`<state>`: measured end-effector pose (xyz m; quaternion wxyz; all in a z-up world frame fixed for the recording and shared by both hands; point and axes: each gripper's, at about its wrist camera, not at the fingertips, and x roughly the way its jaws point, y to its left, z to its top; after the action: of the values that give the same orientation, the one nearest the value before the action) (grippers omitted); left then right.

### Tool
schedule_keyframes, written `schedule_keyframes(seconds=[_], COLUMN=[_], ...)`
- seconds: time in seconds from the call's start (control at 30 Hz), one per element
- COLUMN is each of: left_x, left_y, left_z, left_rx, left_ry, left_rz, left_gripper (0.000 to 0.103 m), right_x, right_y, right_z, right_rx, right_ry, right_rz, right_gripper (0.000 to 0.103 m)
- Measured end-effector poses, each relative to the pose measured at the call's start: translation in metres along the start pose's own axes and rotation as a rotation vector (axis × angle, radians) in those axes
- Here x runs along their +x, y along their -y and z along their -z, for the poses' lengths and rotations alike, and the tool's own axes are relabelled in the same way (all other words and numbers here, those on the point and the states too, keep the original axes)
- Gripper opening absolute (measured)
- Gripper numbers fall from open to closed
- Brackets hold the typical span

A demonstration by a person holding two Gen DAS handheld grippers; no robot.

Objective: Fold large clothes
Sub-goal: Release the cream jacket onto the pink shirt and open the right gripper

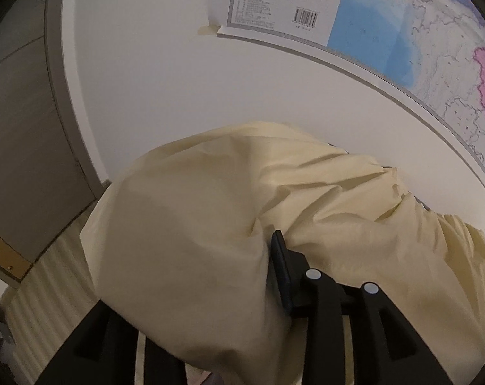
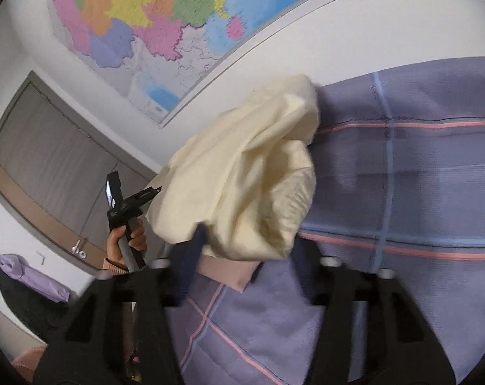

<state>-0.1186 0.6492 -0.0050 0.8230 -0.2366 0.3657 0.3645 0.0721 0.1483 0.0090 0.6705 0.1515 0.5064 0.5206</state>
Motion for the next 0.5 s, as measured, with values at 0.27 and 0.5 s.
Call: schedule_keyframes(seconds=[0.27,0.5], left_x=[-0.031,-0.066], left_y=[0.007,0.002], left_z=[0.010,0.009], left_rx=[0.058,0.037], left_ry=[-0.008,0.055], left_rz=[-0.136,-0.023], left_gripper=[0.047,0.047], right_x=[0.050,0.034], right_y=[-0.020,-0.058], right_z=[0.018,0.013], right_rx=[-0.061,-0.229], right_ry=[-0.185,-0.177], right_rz=[0.042,0.097], right_gripper=[0.019,0.035])
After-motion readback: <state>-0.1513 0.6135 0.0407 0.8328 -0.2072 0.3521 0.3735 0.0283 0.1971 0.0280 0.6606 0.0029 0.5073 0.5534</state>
